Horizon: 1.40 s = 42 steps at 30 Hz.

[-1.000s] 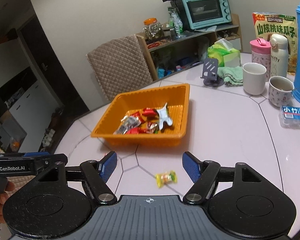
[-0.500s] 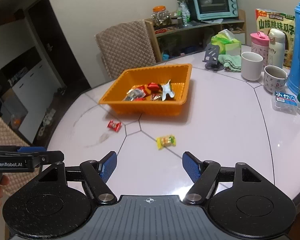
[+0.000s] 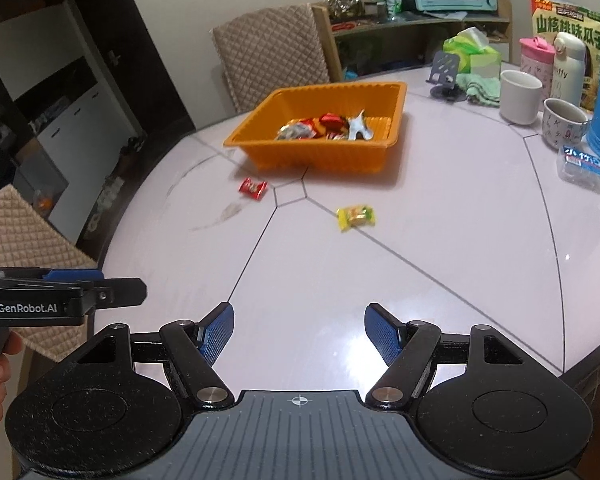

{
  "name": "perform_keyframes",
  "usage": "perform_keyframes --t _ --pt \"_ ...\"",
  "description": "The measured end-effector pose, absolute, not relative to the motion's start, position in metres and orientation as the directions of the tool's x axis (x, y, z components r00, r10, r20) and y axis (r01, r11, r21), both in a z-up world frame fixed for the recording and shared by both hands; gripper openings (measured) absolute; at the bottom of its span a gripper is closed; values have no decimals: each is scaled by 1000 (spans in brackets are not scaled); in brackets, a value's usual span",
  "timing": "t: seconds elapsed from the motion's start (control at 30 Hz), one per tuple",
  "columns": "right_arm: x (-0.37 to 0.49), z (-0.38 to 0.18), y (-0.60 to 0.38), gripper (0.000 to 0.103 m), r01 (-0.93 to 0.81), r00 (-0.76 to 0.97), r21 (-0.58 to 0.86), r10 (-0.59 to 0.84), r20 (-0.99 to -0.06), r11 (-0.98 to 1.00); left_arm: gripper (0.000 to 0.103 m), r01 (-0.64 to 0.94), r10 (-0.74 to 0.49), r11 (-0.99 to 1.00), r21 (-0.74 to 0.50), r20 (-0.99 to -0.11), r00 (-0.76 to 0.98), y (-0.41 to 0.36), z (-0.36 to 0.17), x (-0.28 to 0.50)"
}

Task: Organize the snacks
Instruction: 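Withdraw both open tools from the tray toward the last two candies, then grasp the yellow-green wrapped candy with the right tool while the left tool approaches the small red candy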

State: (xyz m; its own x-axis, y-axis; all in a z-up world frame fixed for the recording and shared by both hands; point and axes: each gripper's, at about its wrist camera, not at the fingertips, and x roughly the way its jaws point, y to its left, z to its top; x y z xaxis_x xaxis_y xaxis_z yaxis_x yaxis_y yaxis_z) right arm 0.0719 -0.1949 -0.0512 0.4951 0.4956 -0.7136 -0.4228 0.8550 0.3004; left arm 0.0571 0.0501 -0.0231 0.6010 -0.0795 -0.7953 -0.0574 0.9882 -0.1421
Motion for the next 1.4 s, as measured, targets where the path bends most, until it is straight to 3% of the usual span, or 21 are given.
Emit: perform_keyframes --t 0.53,1.4 --pt "66 -62 -194 72 -410 473 289 472 -744 865 72 -52 -63 992 -115 -809 585 39 -33 45" --pt "115 -77 -180 72 -353 464 319 460 -757 880 72 -27 -78 993 -114 -815 574 53 -47 99"
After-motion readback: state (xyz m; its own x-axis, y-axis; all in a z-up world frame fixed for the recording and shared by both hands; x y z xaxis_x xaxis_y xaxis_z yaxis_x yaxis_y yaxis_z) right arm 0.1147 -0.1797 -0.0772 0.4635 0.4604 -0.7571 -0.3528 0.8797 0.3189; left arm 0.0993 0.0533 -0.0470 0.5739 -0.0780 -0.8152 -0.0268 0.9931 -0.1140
